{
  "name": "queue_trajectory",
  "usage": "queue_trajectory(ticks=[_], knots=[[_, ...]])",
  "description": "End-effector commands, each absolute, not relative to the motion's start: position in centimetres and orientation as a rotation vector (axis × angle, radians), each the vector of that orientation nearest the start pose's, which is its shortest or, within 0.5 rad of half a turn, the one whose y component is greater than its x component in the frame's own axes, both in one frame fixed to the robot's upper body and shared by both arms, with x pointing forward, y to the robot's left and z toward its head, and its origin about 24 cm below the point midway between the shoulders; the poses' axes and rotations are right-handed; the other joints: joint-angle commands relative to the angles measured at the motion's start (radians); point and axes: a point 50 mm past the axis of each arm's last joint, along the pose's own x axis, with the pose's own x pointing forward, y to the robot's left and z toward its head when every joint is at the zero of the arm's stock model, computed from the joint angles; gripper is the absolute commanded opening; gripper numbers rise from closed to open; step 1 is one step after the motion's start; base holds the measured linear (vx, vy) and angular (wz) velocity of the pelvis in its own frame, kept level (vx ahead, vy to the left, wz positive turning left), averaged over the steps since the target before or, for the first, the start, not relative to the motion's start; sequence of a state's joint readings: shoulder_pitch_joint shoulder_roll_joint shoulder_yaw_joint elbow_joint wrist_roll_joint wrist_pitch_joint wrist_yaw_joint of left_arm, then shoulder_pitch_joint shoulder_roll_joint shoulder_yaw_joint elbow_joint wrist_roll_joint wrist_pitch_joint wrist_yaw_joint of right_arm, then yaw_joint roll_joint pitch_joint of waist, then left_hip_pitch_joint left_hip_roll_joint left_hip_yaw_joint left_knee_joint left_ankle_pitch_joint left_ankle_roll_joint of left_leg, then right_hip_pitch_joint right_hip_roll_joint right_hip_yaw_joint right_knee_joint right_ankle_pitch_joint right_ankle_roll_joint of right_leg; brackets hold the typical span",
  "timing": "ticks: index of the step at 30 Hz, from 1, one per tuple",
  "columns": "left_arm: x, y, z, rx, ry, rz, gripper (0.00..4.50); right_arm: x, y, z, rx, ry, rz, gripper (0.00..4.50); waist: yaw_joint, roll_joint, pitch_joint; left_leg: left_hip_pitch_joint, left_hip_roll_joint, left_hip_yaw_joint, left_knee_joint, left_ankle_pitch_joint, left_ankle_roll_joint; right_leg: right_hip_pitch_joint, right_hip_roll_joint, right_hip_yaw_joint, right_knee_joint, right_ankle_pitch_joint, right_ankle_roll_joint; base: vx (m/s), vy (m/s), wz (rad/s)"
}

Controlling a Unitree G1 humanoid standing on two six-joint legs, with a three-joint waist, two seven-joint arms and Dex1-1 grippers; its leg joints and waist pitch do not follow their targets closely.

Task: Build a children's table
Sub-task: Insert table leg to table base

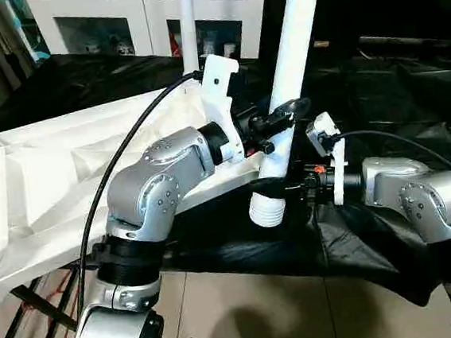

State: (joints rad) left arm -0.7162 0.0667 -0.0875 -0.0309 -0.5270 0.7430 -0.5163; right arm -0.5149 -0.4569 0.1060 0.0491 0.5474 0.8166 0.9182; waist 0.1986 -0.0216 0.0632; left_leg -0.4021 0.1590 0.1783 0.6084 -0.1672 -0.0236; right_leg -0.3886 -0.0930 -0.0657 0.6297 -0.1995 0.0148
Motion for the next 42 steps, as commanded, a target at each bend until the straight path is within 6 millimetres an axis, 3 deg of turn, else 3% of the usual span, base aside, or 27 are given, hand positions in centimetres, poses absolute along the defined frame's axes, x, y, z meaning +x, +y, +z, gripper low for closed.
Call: queue_trajectory(ticks=[1, 8, 12, 19, 20, 24, 41, 42], knots=[[30.88, 3.48, 19.85, -0.235, 0.007, -1.098, 1.82, 30.07, -13.95, 12.42, 0.140, 0.397, 1.143, 2.75, 0.000, -0.012, -0.079, 0.028, 0.069, -0.026, -0.072, -0.138, -0.020, 0.041, -0.073, 0.046, -0.064, -0.089, -0.209, 0.000, 0.000, 0.00], [30.62, 3.18, 19.81, -0.239, 0.011, -1.118, 1.82, 30.03, -13.86, 12.24, 0.139, 0.401, 1.152, 2.04, 0.000, -0.012, -0.079, 0.028, 0.069, -0.027, -0.072, -0.134, -0.017, 0.041, -0.072, 0.046, -0.063, -0.080, -0.213, 0.000, 0.000, 0.00], [30.58, 3.03, 19.87, -0.245, 0.009, -1.123, 1.82, 29.96, -13.81, 12.17, 0.134, 0.404, 1.162, 1.91, 0.000, -0.013, -0.080, 0.028, 0.069, -0.026, -0.071, -0.129, -0.016, 0.042, -0.073, 0.045, -0.062, -0.073, -0.216, 0.000, 0.000, 0.00], [30.62, 3.01, 19.89, -0.247, 0.008, -1.121, 1.82, 29.88, -13.84, 12.06, 0.110, 0.401, 1.165, 1.89, 0.001, -0.013, -0.079, 0.028, 0.069, -0.026, -0.072, -0.135, -0.018, 0.042, -0.073, 0.046, -0.063, -0.083, -0.214, 0.000, 0.000, 0.00], [30.63, 3.01, 19.90, -0.247, 0.008, -1.121, 1.82, 29.89, -13.84, 12.06, 0.106, 0.398, 1.163, 2.24, 0.000, -0.013, -0.079, 0.028, 0.069, -0.026, -0.072, -0.136, -0.017, 0.042, -0.073, 0.046, -0.064, -0.084, -0.214, 0.000, 0.000, 0.00], [30.73, 3.01, 19.93, -0.250, 0.007, -1.114, 1.82, 29.95, -13.81, 12.08, 0.109, 0.395, 1.153, 2.62, 0.000, -0.014, -0.079, 0.027, 0.068, -0.026, -0.071, -0.129, -0.013, 0.043, -0.073, 0.045, -0.063, -0.078, -0.215, 0.000, 0.000, 0.00], [30.85, 3.04, 19.88, -0.257, 0.006, -1.107, 1.82, 30.00, -13.86, 12.20, 0.113, 0.390, 1.158, 2.65, 0.000, -0.016, -0.079, 0.028, 0.069, -0.026, -0.070, -0.130, -0.009, 0.042, -0.073, 0.046, -0.064, -0.085, -0.216, 0.000, 0.000, 0.00], [30.84, 3.04, 19.87, -0.257, 0.006, -1.107, 1.82, 30.01, -13.88, 12.20, 0.113, 0.390, 1.157, 2.47, 0.000, -0.015, -0.079, 0.028, 0.069, -0.026, -0.071, -0.128, -0.008, 0.041, -0.072, 0.046, -0.063, -0.084, -0.216, 0.000, 0.000, 0.00]])
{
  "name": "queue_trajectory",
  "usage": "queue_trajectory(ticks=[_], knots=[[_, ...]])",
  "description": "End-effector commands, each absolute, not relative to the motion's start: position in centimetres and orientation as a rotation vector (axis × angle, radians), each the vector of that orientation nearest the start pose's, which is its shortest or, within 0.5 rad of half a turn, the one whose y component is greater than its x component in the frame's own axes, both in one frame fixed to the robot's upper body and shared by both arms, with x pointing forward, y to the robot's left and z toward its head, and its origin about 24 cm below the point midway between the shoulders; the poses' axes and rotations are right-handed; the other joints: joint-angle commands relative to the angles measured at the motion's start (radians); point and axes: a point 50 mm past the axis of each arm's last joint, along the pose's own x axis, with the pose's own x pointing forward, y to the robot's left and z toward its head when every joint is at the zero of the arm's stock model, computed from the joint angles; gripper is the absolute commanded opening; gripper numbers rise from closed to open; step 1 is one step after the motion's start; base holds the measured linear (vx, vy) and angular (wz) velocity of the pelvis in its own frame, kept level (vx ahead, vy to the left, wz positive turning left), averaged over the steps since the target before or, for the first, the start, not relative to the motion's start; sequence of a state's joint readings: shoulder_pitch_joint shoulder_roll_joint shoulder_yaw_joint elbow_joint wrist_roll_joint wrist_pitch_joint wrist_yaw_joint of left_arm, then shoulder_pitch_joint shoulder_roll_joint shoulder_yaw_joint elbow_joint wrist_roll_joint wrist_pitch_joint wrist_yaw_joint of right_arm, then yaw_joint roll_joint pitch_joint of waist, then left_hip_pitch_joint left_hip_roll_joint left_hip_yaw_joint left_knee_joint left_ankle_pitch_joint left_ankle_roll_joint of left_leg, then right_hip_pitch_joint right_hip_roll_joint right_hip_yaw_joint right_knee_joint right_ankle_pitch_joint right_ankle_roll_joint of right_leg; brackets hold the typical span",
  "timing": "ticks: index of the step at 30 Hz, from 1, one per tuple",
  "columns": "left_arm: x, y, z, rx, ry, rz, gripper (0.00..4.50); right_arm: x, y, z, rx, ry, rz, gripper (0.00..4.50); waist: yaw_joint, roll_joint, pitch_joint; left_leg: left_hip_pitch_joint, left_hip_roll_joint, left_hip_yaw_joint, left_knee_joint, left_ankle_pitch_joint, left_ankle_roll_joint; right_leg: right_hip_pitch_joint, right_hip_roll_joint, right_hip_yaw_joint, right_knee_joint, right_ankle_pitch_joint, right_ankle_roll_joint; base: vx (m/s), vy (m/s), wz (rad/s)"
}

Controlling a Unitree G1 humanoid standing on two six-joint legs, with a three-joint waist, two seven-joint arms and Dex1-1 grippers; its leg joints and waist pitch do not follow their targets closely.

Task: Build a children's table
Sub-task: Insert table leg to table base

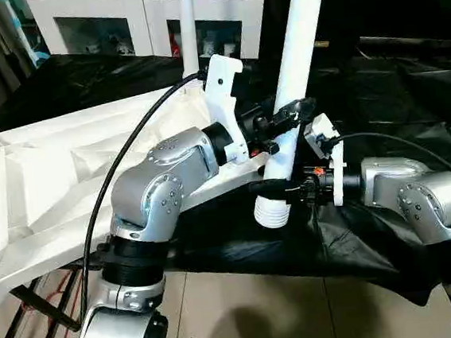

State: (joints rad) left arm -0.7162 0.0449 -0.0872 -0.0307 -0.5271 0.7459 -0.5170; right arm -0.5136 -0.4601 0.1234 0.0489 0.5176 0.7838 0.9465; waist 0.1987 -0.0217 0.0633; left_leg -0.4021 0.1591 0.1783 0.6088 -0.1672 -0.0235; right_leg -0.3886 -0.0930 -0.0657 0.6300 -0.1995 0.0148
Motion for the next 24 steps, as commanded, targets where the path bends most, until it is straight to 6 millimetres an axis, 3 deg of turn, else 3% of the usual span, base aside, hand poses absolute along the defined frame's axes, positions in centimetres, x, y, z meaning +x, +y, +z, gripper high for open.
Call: queue_trajectory(ticks=[1, 7, 17, 20, 24], knots=[[30.84, 3.05, 19.87, -0.257, 0.006, -1.107, 1.82, 30.02, -13.90, 12.21, 0.113, 0.390, 1.157, 2.37, -0.001, -0.015, -0.079, 0.028, 0.069, -0.026, -0.071, -0.129, -0.008, 0.042, -0.073, 0.046, -0.064, -0.086, -0.216, 0.000, 0.000, 0.00], [30.84, 3.02, 19.85, -0.256, 0.006, -1.108, 1.82, 30.05, -13.96, 12.22, 0.113, 0.389, 1.157, 1.95, 0.000, -0.016, -0.079, 0.027, 0.069, -0.026, -0.071, -0.125, -0.007, 0.042, -0.073, 0.046, -0.063, -0.084, -0.216, 0.000, 0.000, 0.00], [31.07, 3.70, 19.54, -0.238, 0.013, -1.068, 1.82, 30.24, -13.77, 12.10, 0.109, 0.370, 1.138, 1.91, 0.000, -0.010, -0.079, 0.028, 0.069, -0.027, -0.072, -0.139, -0.016, 0.041, -0.072, 0.045, -0.064, -0.082, -0.215, 0.000, 0.000, 0.00], [31.33, 3.83, 19.38, -0.286, 0.036, -1.052, 2.54, 30.14, -13.64, 12.24, 0.113, 0.359, 1.142, 1.91, 0.000, -0.009, -0.080, 0.028, 0.069, -0.028, -0.072, -0.139, -0.021, 0.042, -0.072, 0.045, -0.061, -0.066, -0.220, 0.000, 0.000, 0.00], [31.69, 4.01, 20.06, -0.382, -0.005, -1.027, 2.83, 30.12, -13.68, 12.33, 0.119, 0.350, 1.141, 1.91, 0.001, -0.007, -0.080, 0.028, 0.068, -0.027, -0.070, -0.142, -0.021, 0.043, -0.073, 0.045, -0.062, -0.058, -0.230, 0.000, 0.000, 0.00]])
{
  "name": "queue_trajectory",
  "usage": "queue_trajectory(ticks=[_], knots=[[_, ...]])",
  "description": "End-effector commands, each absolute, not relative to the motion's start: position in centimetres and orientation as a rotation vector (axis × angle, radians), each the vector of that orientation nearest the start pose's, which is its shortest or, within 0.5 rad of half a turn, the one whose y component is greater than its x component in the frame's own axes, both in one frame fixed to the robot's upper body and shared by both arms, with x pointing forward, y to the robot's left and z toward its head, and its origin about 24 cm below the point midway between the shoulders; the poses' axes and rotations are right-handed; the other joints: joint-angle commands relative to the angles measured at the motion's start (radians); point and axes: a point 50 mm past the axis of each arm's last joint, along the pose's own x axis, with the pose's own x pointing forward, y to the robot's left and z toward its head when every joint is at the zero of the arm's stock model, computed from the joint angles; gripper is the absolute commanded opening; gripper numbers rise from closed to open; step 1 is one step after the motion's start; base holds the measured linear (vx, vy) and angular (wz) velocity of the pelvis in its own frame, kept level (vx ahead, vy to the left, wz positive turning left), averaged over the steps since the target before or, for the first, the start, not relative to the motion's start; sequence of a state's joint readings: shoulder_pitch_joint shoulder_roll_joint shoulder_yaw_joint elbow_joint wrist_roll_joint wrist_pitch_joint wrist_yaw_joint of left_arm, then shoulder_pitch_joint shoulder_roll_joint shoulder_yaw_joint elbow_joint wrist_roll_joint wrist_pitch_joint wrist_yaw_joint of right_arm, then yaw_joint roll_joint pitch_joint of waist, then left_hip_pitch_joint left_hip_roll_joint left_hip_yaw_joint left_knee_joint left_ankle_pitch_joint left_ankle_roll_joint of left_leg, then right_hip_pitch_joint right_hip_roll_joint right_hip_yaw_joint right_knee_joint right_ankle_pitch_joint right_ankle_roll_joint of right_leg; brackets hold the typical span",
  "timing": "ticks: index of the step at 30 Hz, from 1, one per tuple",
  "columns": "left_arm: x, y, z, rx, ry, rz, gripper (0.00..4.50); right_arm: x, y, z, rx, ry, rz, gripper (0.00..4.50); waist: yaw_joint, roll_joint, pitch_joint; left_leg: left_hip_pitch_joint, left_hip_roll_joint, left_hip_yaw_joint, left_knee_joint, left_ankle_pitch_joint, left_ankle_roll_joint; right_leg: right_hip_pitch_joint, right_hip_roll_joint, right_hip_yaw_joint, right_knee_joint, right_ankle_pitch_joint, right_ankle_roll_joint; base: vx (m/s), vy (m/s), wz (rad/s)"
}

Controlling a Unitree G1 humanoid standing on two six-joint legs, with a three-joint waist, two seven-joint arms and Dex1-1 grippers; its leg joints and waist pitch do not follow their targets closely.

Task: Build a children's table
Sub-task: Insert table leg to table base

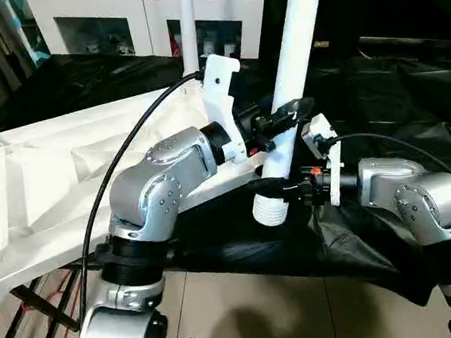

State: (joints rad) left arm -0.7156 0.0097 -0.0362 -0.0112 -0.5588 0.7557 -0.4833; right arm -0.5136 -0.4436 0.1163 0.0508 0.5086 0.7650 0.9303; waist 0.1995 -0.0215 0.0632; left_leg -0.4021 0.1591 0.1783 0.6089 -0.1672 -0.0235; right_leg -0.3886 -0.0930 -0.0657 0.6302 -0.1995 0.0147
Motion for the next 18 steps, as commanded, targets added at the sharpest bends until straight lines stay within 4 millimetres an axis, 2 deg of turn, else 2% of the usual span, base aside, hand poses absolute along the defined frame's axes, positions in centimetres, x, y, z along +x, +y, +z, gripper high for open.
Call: queue_trajectory(ticks=[1, 2, 3, 4, 5, 7, 10, 12, 14, 15, 17, 18], knots=[[31.9, 4.2, 20.3, -0.427, -0.020, -1.015, 2.83, 30.1, -13.7, 12.4, 0.123, 0.345, 1.141, 1.91, 0.001, -0.008, -0.080, 0.027, 0.068, -0.028, -0.071, -0.142, -0.020, 0.044, -0.074, 0.045, -0.062, -0.055, -0.231, 0.000, 0.000, 0.00], [32.0, 4.4, 20.8, -0.487, -0.045, -1.020, 3.04, 30.1, -13.7, 12.4, 0.129, 0.336, 1.136, 1.91, 0.000, -0.008, -0.080, 0.025, 0.067, -0.028, -0.070, -0.141, -0.018, 0.046, -0.073, 0.044, -0.062, -0.047, -0.238, 0.000, 0.000, 0.00], [32.0, 4.5, 21.0, -0.504, -0.061, -1.019, 3.04, 30.2, -13.7, 12.5, 0.132, 0.332, 1.132, 1.91, 0.000, -0.009, -0.081, 0.026, 0.067, -0.027, -0.069, -0.141, -0.015, 0.047, -0.074, 0.044, -0.062, -0.043, -0.243, 0.000, 0.000, 0.00], [32.1, 4.8, 21.4, -0.557, -0.093, -1.014, 3.04, 30.3, -13.7, 12.5, 0.140, 0.320, 1.115, 1.91, 0.002, -0.006, -0.081, 0.026, 0.067, -0.028, -0.069, -0.141, -0.014, 0.046, -0.074, 0.044, -0.062, -0.043, -0.244, 0.000, 0.000, 0.00], [32.2, 4.9, 21.6, -0.584, -0.109, -1.011, 3.23, 30.4, -13.7, 12.6, 0.144, 0.313, 1.105, 1.91, -0.001, -0.007, -0.080, 0.025, 0.067, -0.028, -0.070, -0.147, -0.014, 0.046, -0.073, 0.044, -0.063, -0.048, -0.246, 0.000, 0.000, 0.00], [32.2, 5.2, 22.0, -0.637, -0.143, -0.995, 3.32, 30.6, -13.8, 12.7, 0.165, 0.294, 1.075, 1.91, 0.000, -0.004, -0.080, 0.028, 0.068, -0.028, -0.071, -0.157, -0.015, 0.044, -0.072, 0.044, -0.064, -0.059, -0.240, 0.000, 0.000, 0.00], [32.2, 5.6, 22.8, -0.728, -0.212, -0.975, 3.70, 31.1, -13.9, 12.7, 0.194, 0.267, 1.022, 1.91, -0.001, -0.005, -0.080, 0.027, 0.069, -0.029, -0.072, -0.167, -0.022, 0.045, -0.074, 0.044, -0.065, -0.066, -0.240, 0.000, 0.000, 0.00], [32.3, 6.1, 23.3, -0.764, -0.275, -0.929, 3.78, 31.4, -14.0, 12.7, 0.221, 0.245, 0.974, 1.91, 0.000, -0.004, -0.080, 0.028, 0.069, -0.029, -0.073, -0.172, -0.026, 0.044, -0.073, 0.044, -0.067, -0.060, -0.239, 0.000, 0.000, 0.00], [32.8, 6.7, 23.3, -0.720, -0.303, -0.850, 3.82, 31.6, -14.2, 12.7, 0.219, 0.225, 0.924, 1.91, 0.000, -0.001, -0.080, 0.028, 0.069, -0.031, -0.075, -0.172, -0.026, 0.044, -0.071, 0.045, -0.068, -0.062, -0.222, 0.000, 0.000, 0.00], [33.4, 7.5, 22.7, -0.616, -0.295, -0.748, 3.82, 32.0, -14.5, 12.9, 0.182, 0.217, 0.836, 1.91, -0.002, 0.000, -0.080, 0.028, 0.070, -0.031, -0.077, -0.173, -0.030, 0.043, -0.070, 0.045, -0.068, -0.061, -0.207, 0.000, 0.000, 0.00], [33.8, 8.1, 22.0, -0.486, -0.282, -0.675, 3.82, 32.2, -14.9, 13.0, 0.149, 0.211, 0.781, 1.91, -0.003, 0.000, -0.080, 0.032, 0.069, -0.033, -0.080, -0.177, -0.043, 0.042, -0.069, 0.045, -0.070, -0.085, -0.169, 0.000, 0.000, 0.00], [33.9, 8.5, 21.5, -0.399, -0.273, -0.633, 3.82, 32.2, -15.1, 13.0, 0.128, 0.206, 0.746, 1.91, -0.005, 0.001, -0.080, 0.031, 0.069, -0.035, -0.082, -0.176, -0.053, 0.040, -0.065, 0.046, -0.073, -0.096, -0.135, 0.000, 0.000, 0.00]])
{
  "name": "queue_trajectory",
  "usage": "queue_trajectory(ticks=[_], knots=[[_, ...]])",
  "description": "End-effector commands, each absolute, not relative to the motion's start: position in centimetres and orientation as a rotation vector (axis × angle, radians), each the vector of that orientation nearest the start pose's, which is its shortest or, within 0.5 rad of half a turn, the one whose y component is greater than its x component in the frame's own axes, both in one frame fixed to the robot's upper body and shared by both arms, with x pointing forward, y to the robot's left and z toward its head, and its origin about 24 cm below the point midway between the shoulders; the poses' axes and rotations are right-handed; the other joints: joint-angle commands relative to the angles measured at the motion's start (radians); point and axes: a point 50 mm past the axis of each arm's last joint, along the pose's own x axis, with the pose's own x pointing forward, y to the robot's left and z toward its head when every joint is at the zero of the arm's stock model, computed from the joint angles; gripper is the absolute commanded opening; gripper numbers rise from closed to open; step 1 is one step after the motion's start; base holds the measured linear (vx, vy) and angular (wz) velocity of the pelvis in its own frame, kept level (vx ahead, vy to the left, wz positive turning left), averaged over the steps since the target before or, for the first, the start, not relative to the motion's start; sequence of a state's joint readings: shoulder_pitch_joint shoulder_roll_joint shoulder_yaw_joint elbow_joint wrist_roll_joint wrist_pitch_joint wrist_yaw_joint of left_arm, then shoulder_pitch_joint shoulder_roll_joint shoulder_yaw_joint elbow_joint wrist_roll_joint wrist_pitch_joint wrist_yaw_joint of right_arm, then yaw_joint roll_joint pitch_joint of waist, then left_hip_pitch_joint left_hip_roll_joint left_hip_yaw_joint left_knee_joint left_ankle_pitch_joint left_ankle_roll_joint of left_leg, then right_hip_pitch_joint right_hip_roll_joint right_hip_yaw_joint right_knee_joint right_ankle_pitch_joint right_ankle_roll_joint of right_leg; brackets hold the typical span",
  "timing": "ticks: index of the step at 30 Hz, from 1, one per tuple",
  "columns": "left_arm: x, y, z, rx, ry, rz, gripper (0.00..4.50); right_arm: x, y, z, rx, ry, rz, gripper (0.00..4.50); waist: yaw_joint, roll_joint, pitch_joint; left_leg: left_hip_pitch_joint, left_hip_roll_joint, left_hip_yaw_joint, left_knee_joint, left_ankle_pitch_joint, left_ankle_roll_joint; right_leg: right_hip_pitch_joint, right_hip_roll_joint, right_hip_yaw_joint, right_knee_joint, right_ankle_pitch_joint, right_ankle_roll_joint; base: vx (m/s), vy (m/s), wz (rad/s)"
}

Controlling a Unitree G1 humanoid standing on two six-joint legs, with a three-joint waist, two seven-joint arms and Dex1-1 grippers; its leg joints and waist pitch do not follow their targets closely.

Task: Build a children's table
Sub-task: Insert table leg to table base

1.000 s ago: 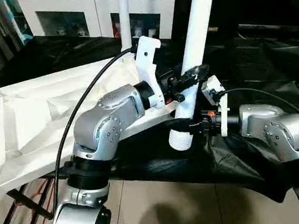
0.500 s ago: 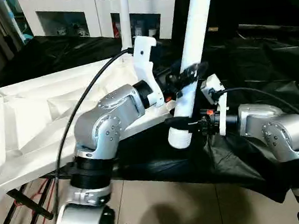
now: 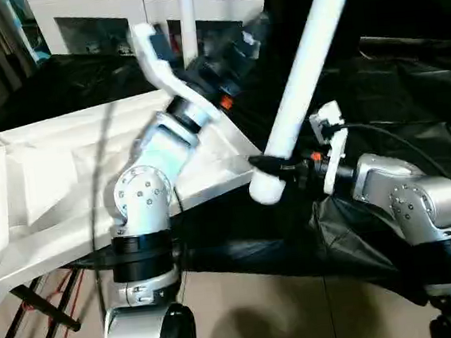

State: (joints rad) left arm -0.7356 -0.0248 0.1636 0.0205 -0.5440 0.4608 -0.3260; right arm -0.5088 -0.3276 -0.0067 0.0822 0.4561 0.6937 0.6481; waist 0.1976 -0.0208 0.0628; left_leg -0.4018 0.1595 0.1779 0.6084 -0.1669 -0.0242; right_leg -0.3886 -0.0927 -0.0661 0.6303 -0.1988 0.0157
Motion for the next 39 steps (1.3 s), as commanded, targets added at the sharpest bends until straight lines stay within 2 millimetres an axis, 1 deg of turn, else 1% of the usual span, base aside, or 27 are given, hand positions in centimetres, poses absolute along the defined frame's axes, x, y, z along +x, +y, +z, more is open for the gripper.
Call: queue_trajectory(ticks=[1, 2, 3, 4, 5, 6, 7, 8, 9, 10, 11, 12, 13, 14, 15, 17, 20, 23, 24, 25, 28, 30, 32, 33, 35, 36, 39], knots=[[34.2, 9.0, 20.1, -0.266, -0.206, -0.574, 3.82, 32.2, -15.3, 13.2, 0.100, 0.193, 0.701, 1.91, -0.001, 0.003, -0.081, 0.033, 0.070, -0.036, -0.084, -0.178, -0.064, 0.039, -0.066, 0.046, -0.071, -0.096, -0.110, 0.000, 0.000, 0.00], [33.9, 10.0, 17.9, -0.061, -0.164, -0.515, 3.82, 32.0, -15.8, 13.2, -0.011, 0.182, 0.608, 1.91, -0.003, 0.004, -0.081, 0.033, 0.069, -0.035, -0.083, -0.178, -0.070, 0.038, -0.066, 0.047, -0.068, -0.091, -0.105, 0.000, 0.000, 0.00], [33.7, 10.4, 17.1, -0.007, -0.135, -0.506, 3.82, 31.9, -16.0, 13.1, -0.051, 0.175, 0.572, 1.91, -0.002, 0.005, -0.082, 0.031, 0.071, -0.038, -0.084, -0.165, -0.081, 0.037, -0.064, 0.046, -0.069, -0.084, -0.070, 0.000, 0.000, 0.00], [32.9, 11.6, 15.0, 0.092, -0.084, -0.453, 3.82, 31.7, -16.3, 13.1, -0.131, 0.123, 0.461, 1.91, -0.004, 0.009, -0.083, 0.030, 0.070, -0.037, -0.085, -0.149, -0.096, 0.032, -0.062, 0.045, -0.065, -0.063, -0.053, 0.000, 0.000, 0.00], [32.7, 11.8, 14.7, 0.104, -0.081, -0.442, 3.82, 31.6, -16.4, 13.2, -0.125, 0.092, 0.445, 1.91, -0.008, 0.007, -0.083, 0.029, 0.067, -0.035, -0.084, -0.145, -0.102, 0.034, -0.061, 0.045, -0.063, -0.053, -0.055, 0.000, 0.000, 0.00], [32.4, 12.1, 14.3, 0.120, -0.078, -0.426, 3.82, 31.5, -16.4, 13.4, -0.115, 0.049, 0.421, 1.91, -0.007, 0.012, -0.092, 0.032, 0.066, -0.034, -0.080, -0.137, -0.105, 0.034, -0.064, 0.044, -0.057, -0.015, -0.074, 0.000, 0.000, 0.00], [32.0, 12.4, 13.9, 0.142, -0.084, -0.408, 3.82, 31.4, -16.4, 13.7, -0.099, -0.001, 0.395, 1.91, -0.011, 0.013, -0.091, 0.030, 0.065, -0.033, -0.080, -0.136, -0.102, 0.033, -0.061, 0.045, -0.057, 0.002, -0.088, 0.000, 0.000, 0.00], [31.4, 13.0, 13.4, 0.154, -0.083, -0.374, 3.82, 30.8, -16.5, 13.9, -0.061, -0.031, 0.365, 1.91, -0.011, 0.011, -0.091, 0.030, 0.064, -0.031, -0.077, -0.137, -0.088, 0.032, -0.060, 0.044, -0.056, 0.029, -0.113, 0.000, 0.000, 0.00], [30.9, 13.5, 13.0, 0.156, -0.079, -0.344, 3.82, 30.2, -16.6, 14.1, 0.015, -0.069, 0.344, 1.91, -0.008, 0.011, -0.091, 0.028, 0.066, -0.030, -0.075, -0.125, -0.060, 0.032, -0.060, 0.046, -0.053, 0.069, -0.132, 0.000, 0.000, 0.00], [30.5, 13.9, 12.6, 0.152, -0.071, -0.323, 3.82, 29.7, -16.8, 14.1, 0.064, -0.087, 0.326, 1.91, -0.007, 0.012, -0.089, 0.024, 0.067, -0.030, -0.077, -0.133, -0.046, 0.031, -0.062, 0.046, -0.053, 0.069, -0.139, 0.000, 0.000, 0.00], [29.9, 14.3, 12.1, 0.138, -0.049, -0.322, 3.82, 29.1, -17.0, 13.8, 0.045, -0.084, 0.301, 1.91, -0.008, 0.013, -0.083, 0.026, 0.069, -0.032, -0.083, -0.180, -0.034, 0.031, -0.061, 0.044, -0.059, 0.011, -0.147, 0.000, 0.000, 0.00], [29.9, 14.3, 12.1, 0.138, -0.049, -0.322, 3.82, 29.1, -17.0, 13.8, 0.045, -0.084, 0.301, 1.91, -0.008, 0.014, -0.082, 0.027, 0.070, -0.032, -0.085, -0.192, -0.037, 0.030, -0.061, 0.045, -0.062, -0.016, -0.145, 0.000, 0.000, 0.00], [29.3, 14.7, 11.8, 0.131, -0.074, -0.266, 3.82, 28.5, -17.7, 13.3, 0.035, -0.105, 0.214, 1.91, -0.008, 0.026, -0.080, 0.029, 0.070, -0.032, -0.087, -0.219, -0.045, 0.025, -0.060, 0.046, -0.065, -0.053, -0.143, 0.000, 0.000, 0.00], [29.0, 14.7, 11.7, 0.125, -0.089, -0.245, 3.82, 28.3, -18.1, 13.1, 0.035, -0.118, 0.179, 1.91, -0.015, 0.024, -0.073, 0.029, 0.071, -0.032, -0.093, -0.279, -0.064, 0.023, -0.060, 0.048, -0.077, -0.124, -0.129, 0.000, 0.000, 0.00], [29.0, 14.7, 11.7, 0.125, -0.089, -0.245, 3.82, 28.3, -18.1, 13.1, 0.035, -0.118, 0.179, 1.91, -0.016, 0.021, -0.070, 0.035, 0.069, -0.031, -0.098, -0.341, -0.078, 0.020, -0.062, 0.049, -0.087, -0.209, -0.113, 0.000, 0.000, 0.00], [28.3, 14.7, 11.4, 0.082, -0.106, -0.212, 3.82, 27.3, -18.8, 11.7, 0.101, -0.027, 0.179, 1.91, -0.020, 0.023, -0.066, 0.041, 0.069, -0.037, -0.103, -0.412, -0.087, 0.018, -0.063, 0.051, -0.100, -0.308, -0.085, 0.000, 0.000, 0.00], [27.9, 14.8, 11.3, 0.074, -0.120, -0.180, 3.82, 26.8, -19.3, 10.4, 0.152, 0.042, 0.147, 1.91, -0.027, 0.020, -0.064, 0.041, 0.068, -0.040, -0.104, -0.442, -0.088, 0.016, -0.064, 0.051, -0.107, -0.353, -0.071, 0.000, 0.000, 0.00], [27.7, 14.7, 11.2, 0.109, -0.118, -0.183, 3.82, 26.5, -19.5, 9.9, 0.247, 0.071, 0.104, 1.91, -0.045, 0.023, -0.063, 0.037, 0.064, -0.043, -0.105, -0.445, -0.084, 0.013, -0.065, 0.050, -0.112, -0.394, -0.059, 0.000, 0.000, 0.00], [27.4, 14.3, 11.0, 0.125, -0.114, -0.227, 3.82, 26.2, -19.6, 9.6, 0.249, 0.081, 0.092, 1.91, -0.052, 0.027, -0.063, 0.035, 0.063, -0.045, -0.105, -0.444, -0.088, 0.015, -0.064, 0.049, -0.112, -0.399, -0.055, 0.000, 0.000, 0.00], [27.2, 14.0, 10.9, 0.118, -0.113, -0.258, 3.82, 26.1, -19.6, 9.5, 0.198, 0.084, 0.101, 1.91, -0.054, 0.025, -0.063, 0.035, 0.064, -0.046, -0.105, -0.442, -0.088, 0.015, -0.066, 0.048, -0.113, -0.399, -0.053, 0.000, 0.000, 0.00], [27.1, 13.6, 10.5, 0.105, -0.094, -0.277, 3.82, 25.7, -19.6, 9.2, 0.160, 0.100, 0.115, 1.91, -0.064, 0.032, -0.063, 0.034, 0.062, -0.041, -0.103, -0.434, -0.087, 0.012, -0.061, 0.051, -0.114, -0.388, -0.053, 0.000, 0.000, 0.00], [27.1, 13.6, 10.3, 0.107, -0.088, -0.275, 3.82, 25.6, -19.6, 9.2, 0.185, 0.106, 0.114, 1.91, -0.067, 0.031, -0.065, 0.029, 0.062, -0.043, -0.104, -0.421, -0.080, 0.016, -0.063, 0.048, -0.113, -0.388, -0.054, 0.000, 0.000, 0.00], [27.1, 13.5, 10.2, 0.088, -0.086, -0.279, 3.82, 25.6, -19.5, 9.2, 0.201, 0.113, 0.119, 1.91, -0.070, 0.030, -0.065, 0.031, 0.062, -0.041, -0.102, -0.409, -0.073, 0.014, -0.061, 0.050, -0.112, -0.370, -0.060, 0.000, 0.000, 0.00], [27.1, 13.5, 10.3, 0.081, -0.088, -0.276, 3.82, 25.6, -19.5, 9.2, 0.183, 0.118, 0.130, 1.91, -0.072, 0.026, -0.066, 0.029, 0.063, -0.040, -0.103, -0.396, -0.071, 0.015, -0.059, 0.049, -0.110, -0.349, -0.064, 0.000, 0.000, 0.00], [27.0, 13.5, 10.4, 0.076, -0.092, -0.276, 3.82, 25.6, -19.4, 9.1, 0.171, 0.123, 0.134, 1.91, -0.072, 0.027, -0.068, 0.028, 0.063, -0.038, -0.101, -0.365, -0.066, 0.017, -0.058, 0.050, -0.104, -0.300, -0.076, 0.000, 0.000, 0.00], [27.0, 13.5, 10.4, 0.077, -0.093, -0.277, 3.82, 25.7, -19.3, 9.2, 0.163, 0.122, 0.143, 1.91, -0.072, 0.023, -0.069, 0.028, 0.063, -0.038, -0.101, -0.355, -0.063, 0.019, -0.058, 0.050, -0.103, -0.286, -0.078, 0.000, 0.000, 0.00], [26.8, 13.5, 10.3, 0.076, -0.091, -0.277, 3.82, 25.8, -19.1, 9.2, 0.154, 0.121, 0.163, 1.91, -0.072, 0.024, -0.071, 0.025, 0.063, -0.035, -0.098, -0.312, -0.050, 0.023, -0.057, 0.049, -0.097, -0.226, -0.092, 0.000, 0.000, 0.00]])
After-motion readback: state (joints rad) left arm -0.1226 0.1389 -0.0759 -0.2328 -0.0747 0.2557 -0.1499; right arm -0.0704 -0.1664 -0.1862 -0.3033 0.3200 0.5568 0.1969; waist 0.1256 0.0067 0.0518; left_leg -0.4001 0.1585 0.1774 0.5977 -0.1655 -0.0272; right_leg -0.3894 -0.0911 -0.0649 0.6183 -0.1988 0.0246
